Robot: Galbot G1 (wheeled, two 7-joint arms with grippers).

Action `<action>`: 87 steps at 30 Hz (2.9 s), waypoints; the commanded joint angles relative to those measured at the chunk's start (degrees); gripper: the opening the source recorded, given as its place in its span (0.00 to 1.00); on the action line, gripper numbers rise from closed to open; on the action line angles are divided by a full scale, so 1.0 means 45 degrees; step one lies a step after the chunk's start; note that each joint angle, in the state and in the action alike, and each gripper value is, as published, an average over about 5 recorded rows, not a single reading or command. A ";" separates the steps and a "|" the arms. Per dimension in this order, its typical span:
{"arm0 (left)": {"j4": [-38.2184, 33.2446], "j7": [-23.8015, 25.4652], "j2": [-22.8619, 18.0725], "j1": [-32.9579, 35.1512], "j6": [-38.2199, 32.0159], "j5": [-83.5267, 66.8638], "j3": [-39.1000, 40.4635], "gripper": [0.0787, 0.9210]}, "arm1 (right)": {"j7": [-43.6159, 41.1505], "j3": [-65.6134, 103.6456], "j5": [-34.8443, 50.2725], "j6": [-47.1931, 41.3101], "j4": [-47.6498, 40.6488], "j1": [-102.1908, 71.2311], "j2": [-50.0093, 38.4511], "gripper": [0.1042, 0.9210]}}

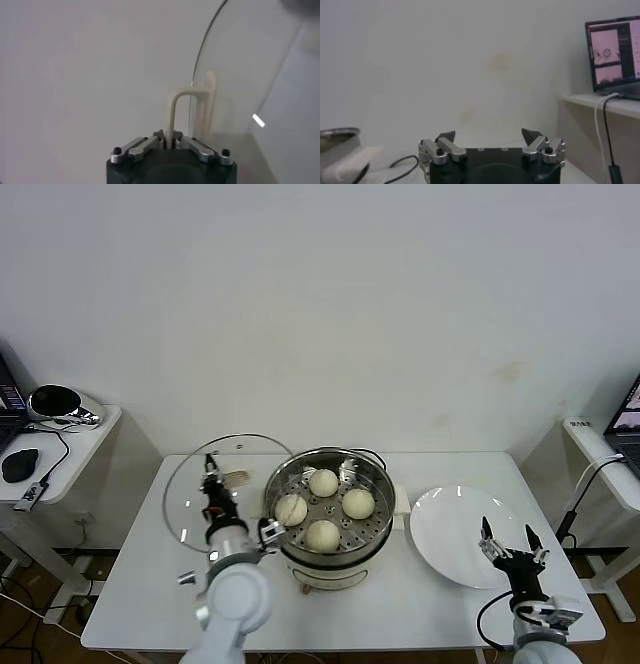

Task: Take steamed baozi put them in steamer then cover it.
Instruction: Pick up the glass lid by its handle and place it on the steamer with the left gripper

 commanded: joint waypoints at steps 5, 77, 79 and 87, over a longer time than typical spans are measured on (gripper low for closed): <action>0.1796 0.0944 -0.1478 -0.2026 0.0548 0.0502 0.3439 0.09 | 0.0059 0.0195 -0.0337 -0.0217 -0.0426 0.0249 0.0231 0.88; 0.3709 0.1013 -0.1360 -0.2329 0.0528 0.0316 0.3645 0.09 | 0.0001 0.0118 -0.0584 0.0074 -0.0884 0.0345 0.0373 0.88; 0.3715 0.1032 -0.1350 -0.2327 0.0526 0.0321 0.3640 0.09 | -0.0001 0.0117 -0.0596 0.0089 -0.0904 0.0345 0.0397 0.88; 0.3503 0.1217 -0.1198 -0.2289 0.0521 0.0322 0.3636 0.09 | -0.0007 0.0107 -0.0619 0.0102 -0.0937 0.0383 0.0437 0.88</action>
